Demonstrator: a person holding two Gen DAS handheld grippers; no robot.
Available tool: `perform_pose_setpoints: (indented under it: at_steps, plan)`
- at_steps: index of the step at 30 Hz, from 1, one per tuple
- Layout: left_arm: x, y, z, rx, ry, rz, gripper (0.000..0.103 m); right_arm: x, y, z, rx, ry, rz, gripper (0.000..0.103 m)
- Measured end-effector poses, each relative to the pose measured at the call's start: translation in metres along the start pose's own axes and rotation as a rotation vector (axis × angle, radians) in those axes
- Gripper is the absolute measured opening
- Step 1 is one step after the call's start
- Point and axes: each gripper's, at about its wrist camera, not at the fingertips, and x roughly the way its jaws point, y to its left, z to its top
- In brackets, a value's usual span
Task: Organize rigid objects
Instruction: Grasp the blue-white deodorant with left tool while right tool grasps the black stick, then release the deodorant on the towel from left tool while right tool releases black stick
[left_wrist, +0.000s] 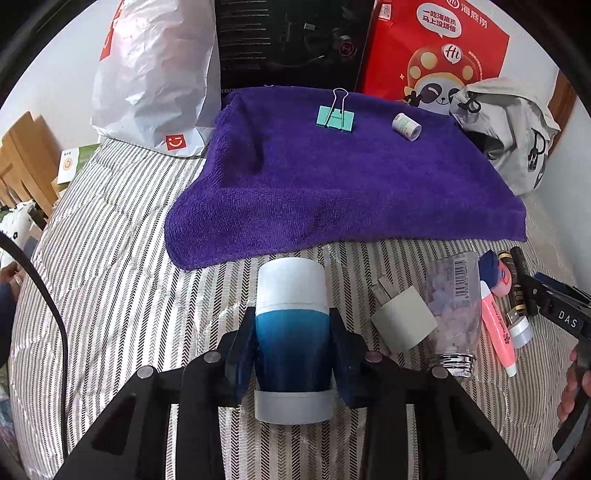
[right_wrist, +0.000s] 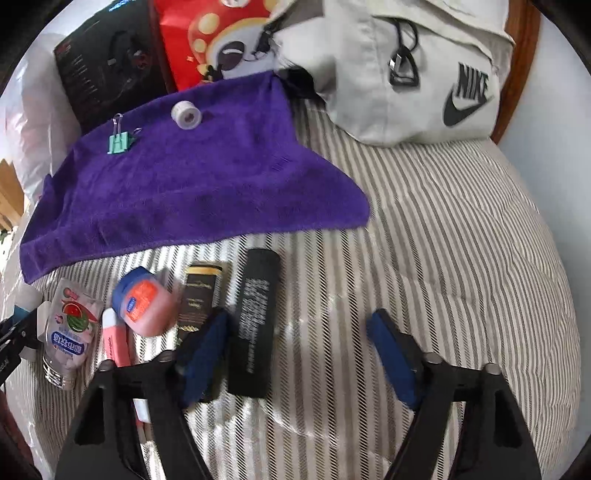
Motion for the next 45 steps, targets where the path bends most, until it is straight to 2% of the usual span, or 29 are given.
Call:
perform_pose_setpoints:
  at_steps: [4, 7, 13, 20, 26, 33, 38, 41, 45]
  plan:
    - [0.000, 0.002, -0.001, -0.013, 0.002, -0.018, 0.034, -0.006, 0.010, -0.003, -0.047, -0.023, 0.025, 0.037]
    - [0.000, 0.004, -0.001, -0.022, 0.000, -0.035, 0.034, -0.008, 0.011, -0.005, -0.051, -0.021, 0.041, 0.021]
    - [-0.002, 0.007, 0.001, -0.037, 0.010, -0.083, 0.034, -0.010, 0.002, -0.008, -0.027, -0.004, 0.106, 0.021]
    - [-0.014, 0.003, 0.008, -0.027, 0.002, -0.115, 0.034, -0.022, -0.016, -0.005, 0.003, 0.021, 0.119, 0.021]
    - [-0.030, 0.002, 0.029, -0.008, -0.017, -0.146, 0.034, -0.037, -0.027, 0.008, -0.003, 0.005, 0.145, 0.021]
    - [-0.037, -0.011, 0.074, 0.033, -0.042, -0.184, 0.034, -0.051, -0.019, 0.048, -0.058, -0.039, 0.171, 0.021]
    - [-0.037, -0.020, 0.106, 0.055, -0.060, -0.179, 0.034, -0.053, -0.006, 0.082, -0.081, -0.066, 0.197, 0.021]
    - [-0.030, -0.020, 0.122, 0.051, -0.055, -0.205, 0.034, -0.049, 0.000, 0.100, -0.084, -0.070, 0.218, 0.021]
    - [-0.017, -0.020, 0.139, 0.055, -0.046, -0.202, 0.034, -0.040, 0.010, 0.122, -0.100, -0.062, 0.223, 0.021]
